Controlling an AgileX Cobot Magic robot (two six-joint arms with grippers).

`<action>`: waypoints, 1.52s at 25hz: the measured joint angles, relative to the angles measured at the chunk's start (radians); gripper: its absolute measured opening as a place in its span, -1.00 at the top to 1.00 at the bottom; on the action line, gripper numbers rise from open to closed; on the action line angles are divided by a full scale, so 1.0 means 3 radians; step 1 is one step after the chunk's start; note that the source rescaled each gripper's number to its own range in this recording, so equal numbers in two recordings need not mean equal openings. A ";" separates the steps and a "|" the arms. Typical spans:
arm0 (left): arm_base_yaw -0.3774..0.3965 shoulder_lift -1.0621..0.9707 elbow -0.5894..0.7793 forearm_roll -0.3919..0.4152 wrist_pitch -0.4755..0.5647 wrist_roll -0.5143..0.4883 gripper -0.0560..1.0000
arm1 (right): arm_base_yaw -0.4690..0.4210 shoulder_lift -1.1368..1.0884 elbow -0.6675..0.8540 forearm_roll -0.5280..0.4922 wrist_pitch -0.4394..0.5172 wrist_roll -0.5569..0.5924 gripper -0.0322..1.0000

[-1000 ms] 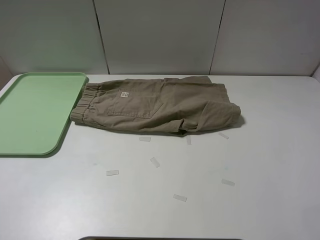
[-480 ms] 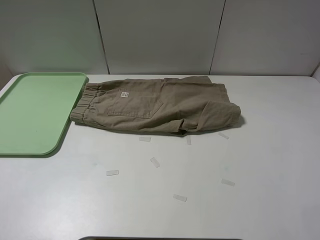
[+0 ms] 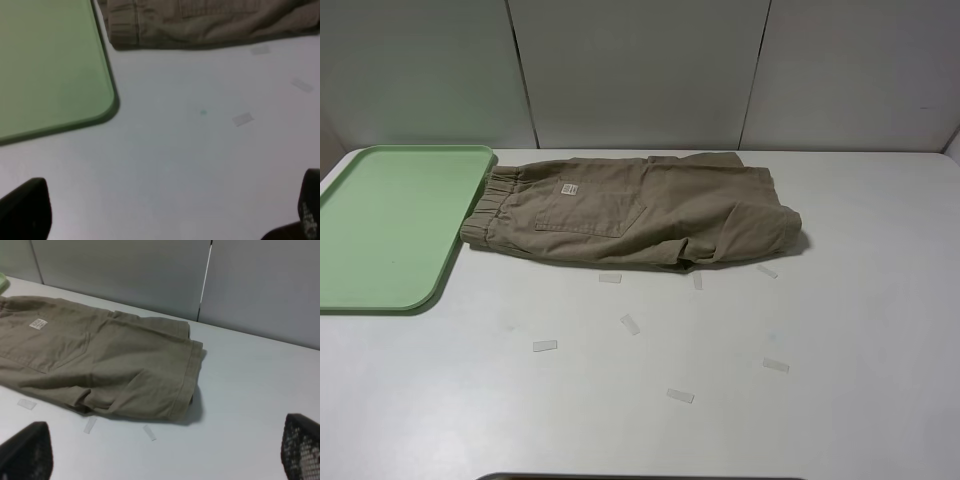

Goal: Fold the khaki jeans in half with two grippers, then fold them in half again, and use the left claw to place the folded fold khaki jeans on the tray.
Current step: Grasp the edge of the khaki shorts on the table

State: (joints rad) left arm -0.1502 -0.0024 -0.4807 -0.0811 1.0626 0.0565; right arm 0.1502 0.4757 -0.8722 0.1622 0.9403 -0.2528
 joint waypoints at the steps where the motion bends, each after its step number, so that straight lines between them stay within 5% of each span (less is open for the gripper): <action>1: 0.0000 -0.0008 0.0000 0.0000 0.0000 0.0000 -1.00 | 0.0000 0.0000 0.0000 0.0000 0.0000 0.0000 -1.00; 21: 0.0000 -0.0010 0.0000 0.0000 0.0000 0.0008 -1.00 | 0.0000 0.0609 0.0040 0.0115 -0.0042 0.0305 -1.00; 29: 0.0000 -0.0010 0.0000 0.0000 0.0000 0.0008 -1.00 | 0.0000 0.1403 0.0040 0.0431 -0.0235 0.0077 -1.00; 38: 0.0000 -0.0010 0.0000 0.0000 0.0000 0.0008 -1.00 | 0.0000 0.2493 0.0040 0.1051 -0.0891 -0.0575 -1.00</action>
State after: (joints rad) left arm -0.1502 -0.0053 -0.4807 -0.0811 1.0626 0.0589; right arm 0.1502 1.2236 -0.8602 0.4775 0.6729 -0.4254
